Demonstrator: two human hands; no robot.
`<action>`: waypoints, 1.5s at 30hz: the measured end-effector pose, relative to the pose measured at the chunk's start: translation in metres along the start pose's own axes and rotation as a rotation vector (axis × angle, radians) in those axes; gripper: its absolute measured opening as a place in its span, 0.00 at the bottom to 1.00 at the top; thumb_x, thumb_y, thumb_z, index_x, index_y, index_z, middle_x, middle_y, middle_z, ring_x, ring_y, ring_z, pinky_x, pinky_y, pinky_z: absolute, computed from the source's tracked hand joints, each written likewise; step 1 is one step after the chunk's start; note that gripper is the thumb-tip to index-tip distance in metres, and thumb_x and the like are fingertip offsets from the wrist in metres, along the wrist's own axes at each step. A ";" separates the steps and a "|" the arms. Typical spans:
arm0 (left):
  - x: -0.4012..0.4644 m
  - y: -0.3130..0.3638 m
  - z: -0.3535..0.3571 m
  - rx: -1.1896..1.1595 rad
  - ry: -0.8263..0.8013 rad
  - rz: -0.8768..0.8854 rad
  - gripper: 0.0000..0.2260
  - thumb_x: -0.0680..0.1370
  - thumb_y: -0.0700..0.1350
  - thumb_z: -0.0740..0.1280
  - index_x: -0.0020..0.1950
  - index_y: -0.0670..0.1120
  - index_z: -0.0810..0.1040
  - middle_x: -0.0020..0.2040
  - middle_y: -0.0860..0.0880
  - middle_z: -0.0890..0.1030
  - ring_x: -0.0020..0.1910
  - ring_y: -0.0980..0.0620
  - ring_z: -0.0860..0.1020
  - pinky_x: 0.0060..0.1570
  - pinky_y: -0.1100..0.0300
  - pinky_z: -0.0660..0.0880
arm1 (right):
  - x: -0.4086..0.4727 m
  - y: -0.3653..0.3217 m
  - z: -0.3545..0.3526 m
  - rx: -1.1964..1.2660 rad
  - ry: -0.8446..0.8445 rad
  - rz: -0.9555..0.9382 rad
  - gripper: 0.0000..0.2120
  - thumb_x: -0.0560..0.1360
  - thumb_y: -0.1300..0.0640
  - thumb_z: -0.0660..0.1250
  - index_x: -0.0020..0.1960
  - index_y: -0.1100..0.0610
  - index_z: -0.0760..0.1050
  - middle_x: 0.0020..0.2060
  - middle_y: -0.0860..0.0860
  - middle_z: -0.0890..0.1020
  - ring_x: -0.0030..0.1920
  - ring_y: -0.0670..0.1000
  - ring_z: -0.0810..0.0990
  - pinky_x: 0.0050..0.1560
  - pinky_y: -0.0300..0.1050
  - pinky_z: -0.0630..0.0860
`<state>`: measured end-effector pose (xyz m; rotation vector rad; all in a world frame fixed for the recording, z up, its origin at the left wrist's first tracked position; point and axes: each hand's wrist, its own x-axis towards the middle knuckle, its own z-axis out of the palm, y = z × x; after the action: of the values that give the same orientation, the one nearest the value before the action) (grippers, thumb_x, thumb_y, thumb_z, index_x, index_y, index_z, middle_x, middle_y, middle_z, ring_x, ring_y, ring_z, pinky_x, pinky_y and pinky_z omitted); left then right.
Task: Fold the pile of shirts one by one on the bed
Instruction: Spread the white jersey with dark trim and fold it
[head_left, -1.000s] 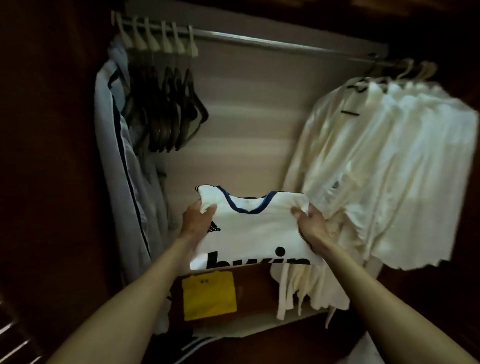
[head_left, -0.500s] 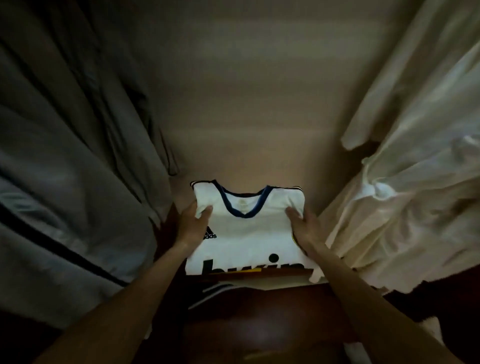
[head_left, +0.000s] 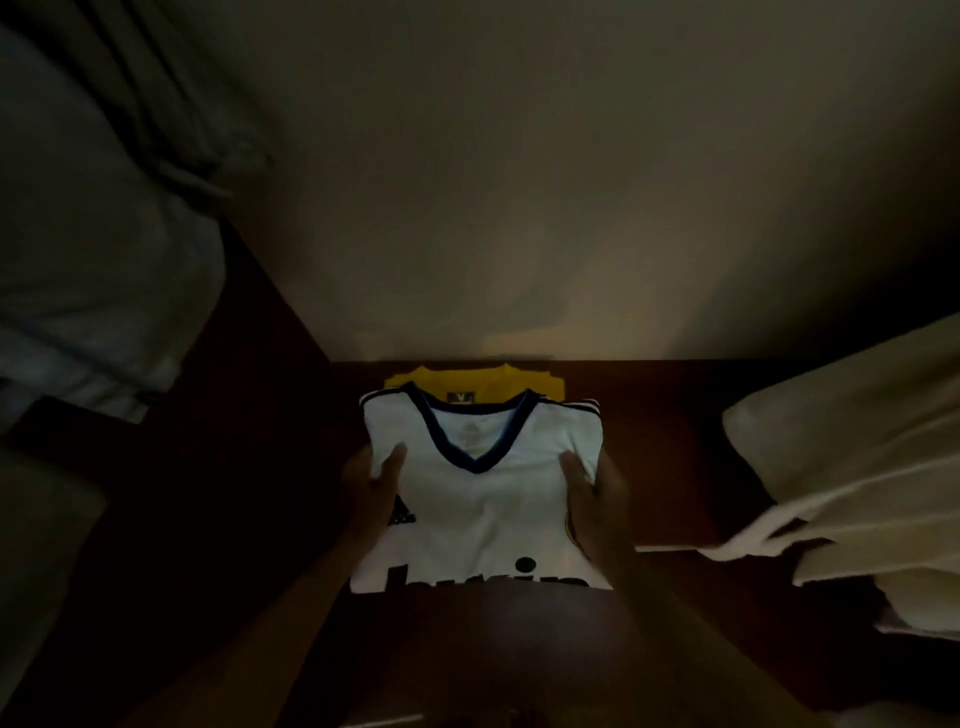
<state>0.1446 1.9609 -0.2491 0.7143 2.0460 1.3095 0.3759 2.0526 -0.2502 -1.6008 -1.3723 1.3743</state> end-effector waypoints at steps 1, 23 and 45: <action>0.012 -0.008 0.005 -0.002 0.000 0.008 0.06 0.80 0.43 0.69 0.56 0.52 0.78 0.50 0.56 0.80 0.50 0.64 0.80 0.49 0.60 0.77 | 0.012 0.008 0.007 -0.006 0.006 0.006 0.10 0.78 0.45 0.67 0.52 0.51 0.77 0.45 0.52 0.83 0.47 0.48 0.83 0.54 0.56 0.80; 0.050 -0.089 0.025 0.055 0.055 -0.409 0.23 0.80 0.46 0.68 0.73 0.39 0.70 0.69 0.44 0.72 0.67 0.43 0.72 0.57 0.57 0.67 | 0.092 0.088 0.033 -0.103 -0.221 0.333 0.10 0.74 0.51 0.73 0.53 0.53 0.79 0.44 0.49 0.83 0.46 0.49 0.82 0.44 0.41 0.76; 0.076 -0.151 0.081 1.184 -0.227 0.315 0.30 0.82 0.64 0.41 0.81 0.53 0.54 0.81 0.43 0.52 0.80 0.40 0.49 0.74 0.32 0.44 | 0.090 0.124 0.099 -1.093 -0.213 -0.576 0.33 0.81 0.36 0.50 0.81 0.49 0.50 0.80 0.54 0.44 0.80 0.56 0.41 0.73 0.72 0.42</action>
<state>0.1343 2.0075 -0.4300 1.6249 2.4421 -0.0322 0.3136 2.0874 -0.4182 -1.4071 -2.7165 0.4107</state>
